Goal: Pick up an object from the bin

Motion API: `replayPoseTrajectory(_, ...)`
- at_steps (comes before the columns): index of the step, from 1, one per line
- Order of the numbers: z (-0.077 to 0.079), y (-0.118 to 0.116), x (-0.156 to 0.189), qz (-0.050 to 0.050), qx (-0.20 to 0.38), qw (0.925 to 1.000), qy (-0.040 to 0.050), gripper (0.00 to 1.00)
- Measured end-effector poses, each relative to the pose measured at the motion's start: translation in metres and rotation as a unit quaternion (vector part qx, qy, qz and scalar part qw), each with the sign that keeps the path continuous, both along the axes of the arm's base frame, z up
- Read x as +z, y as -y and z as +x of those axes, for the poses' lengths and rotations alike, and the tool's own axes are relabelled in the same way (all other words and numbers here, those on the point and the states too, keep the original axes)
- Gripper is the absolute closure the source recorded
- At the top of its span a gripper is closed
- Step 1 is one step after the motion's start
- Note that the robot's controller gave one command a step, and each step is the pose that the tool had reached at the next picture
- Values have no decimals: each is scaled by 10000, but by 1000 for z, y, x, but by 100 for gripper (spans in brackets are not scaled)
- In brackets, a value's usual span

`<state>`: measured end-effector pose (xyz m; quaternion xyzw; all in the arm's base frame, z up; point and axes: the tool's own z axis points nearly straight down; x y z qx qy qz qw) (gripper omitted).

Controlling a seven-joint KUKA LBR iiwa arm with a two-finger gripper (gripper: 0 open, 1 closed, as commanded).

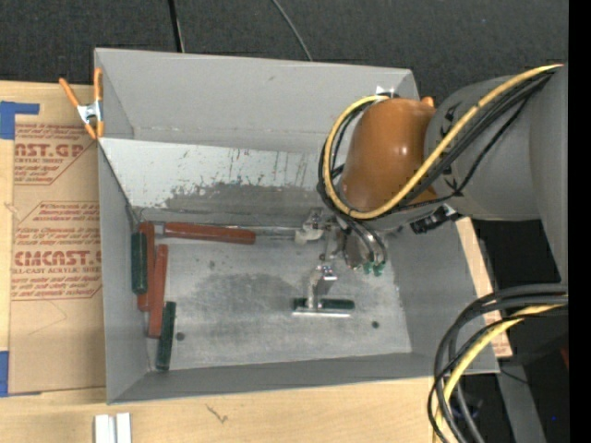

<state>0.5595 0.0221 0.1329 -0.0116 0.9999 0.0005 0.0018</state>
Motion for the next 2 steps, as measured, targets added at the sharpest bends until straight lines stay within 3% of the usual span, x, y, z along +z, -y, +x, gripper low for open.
replayPoseTrajectory(1, -12, 2, -56, 2, 312, 9995, 56, 100)
replayPoseTrajectory(2, -12, 2, -56, 3, 312, 9995, 56, 100)
